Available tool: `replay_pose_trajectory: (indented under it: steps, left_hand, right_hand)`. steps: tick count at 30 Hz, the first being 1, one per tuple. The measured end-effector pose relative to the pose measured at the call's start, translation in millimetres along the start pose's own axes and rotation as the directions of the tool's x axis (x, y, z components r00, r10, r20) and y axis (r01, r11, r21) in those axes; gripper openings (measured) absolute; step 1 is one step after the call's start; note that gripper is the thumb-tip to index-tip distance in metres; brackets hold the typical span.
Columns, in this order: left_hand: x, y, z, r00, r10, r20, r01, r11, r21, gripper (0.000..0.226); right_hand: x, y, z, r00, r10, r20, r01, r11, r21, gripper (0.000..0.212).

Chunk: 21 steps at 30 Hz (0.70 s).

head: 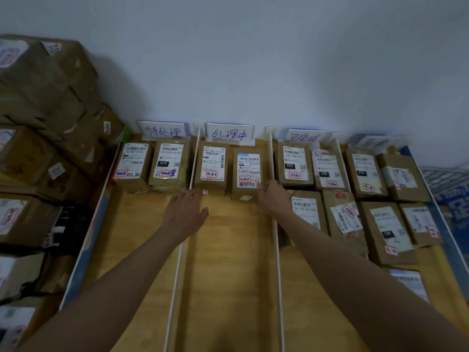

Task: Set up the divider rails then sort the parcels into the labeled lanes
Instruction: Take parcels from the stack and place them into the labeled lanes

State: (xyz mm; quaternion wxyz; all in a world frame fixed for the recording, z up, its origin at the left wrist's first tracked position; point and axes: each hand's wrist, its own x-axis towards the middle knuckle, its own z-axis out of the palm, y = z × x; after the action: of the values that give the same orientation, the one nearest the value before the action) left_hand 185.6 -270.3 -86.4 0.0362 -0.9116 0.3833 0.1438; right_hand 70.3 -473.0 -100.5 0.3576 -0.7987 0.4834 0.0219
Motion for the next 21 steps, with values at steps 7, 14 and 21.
replay_pose_trajectory:
  steps: [7, 14, 21]
  left_hand:
    - [-59, 5, -29, 0.998, -0.004, -0.056, 0.004, 1.000, -0.009, 0.053]
    - [-165, -8, -35, 0.992, -0.058, -0.113, 0.062, 0.998, 0.033, 0.054]
    - [-279, -50, -24, 0.984, -0.127, -0.129, 0.132, 0.991, 0.026, 0.056]
  right_hand:
    - [-91, -2, -33, 0.952, -0.300, -0.055, 0.273, 0.919, -0.286, 0.042]
    - [-202, -9, -33, 0.926, -0.379, 0.006, 0.348, 0.845, -0.407, 0.053]
    - [-304, -15, -3, 0.895, -0.444, 0.046, 0.422, 0.808, -0.412, 0.049]
